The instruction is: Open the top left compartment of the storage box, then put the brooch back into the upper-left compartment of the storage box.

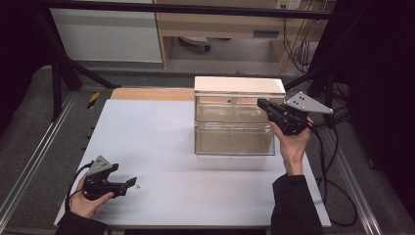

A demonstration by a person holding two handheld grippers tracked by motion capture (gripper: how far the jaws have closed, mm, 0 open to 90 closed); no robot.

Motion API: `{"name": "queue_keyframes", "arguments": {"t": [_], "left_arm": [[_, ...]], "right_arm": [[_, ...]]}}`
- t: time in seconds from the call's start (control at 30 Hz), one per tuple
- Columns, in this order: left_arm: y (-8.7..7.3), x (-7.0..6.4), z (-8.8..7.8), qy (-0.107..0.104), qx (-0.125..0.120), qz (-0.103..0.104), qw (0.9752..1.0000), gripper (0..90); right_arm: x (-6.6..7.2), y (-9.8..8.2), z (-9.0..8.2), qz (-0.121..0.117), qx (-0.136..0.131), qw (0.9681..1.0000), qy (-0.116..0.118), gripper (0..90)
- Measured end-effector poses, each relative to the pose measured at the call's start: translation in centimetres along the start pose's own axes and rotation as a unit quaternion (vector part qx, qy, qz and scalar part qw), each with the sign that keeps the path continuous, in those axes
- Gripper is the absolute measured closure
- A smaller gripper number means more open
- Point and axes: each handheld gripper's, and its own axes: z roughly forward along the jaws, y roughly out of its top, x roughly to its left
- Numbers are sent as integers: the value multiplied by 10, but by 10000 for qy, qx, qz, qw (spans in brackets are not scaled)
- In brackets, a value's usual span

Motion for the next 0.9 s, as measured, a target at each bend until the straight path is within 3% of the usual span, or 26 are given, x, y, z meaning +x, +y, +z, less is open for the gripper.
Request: {"name": "queue_keyframes", "arguments": {"t": [0.4,0.9], "left_arm": [[1,-14,-1,-43,298,91,9995,207],[-4,-25,10,-235,630,32,9977,459]], "right_arm": [[-1,0,0,12,29,10000,4,900],[0,2,1,-34,76,10000,6,900]]}}
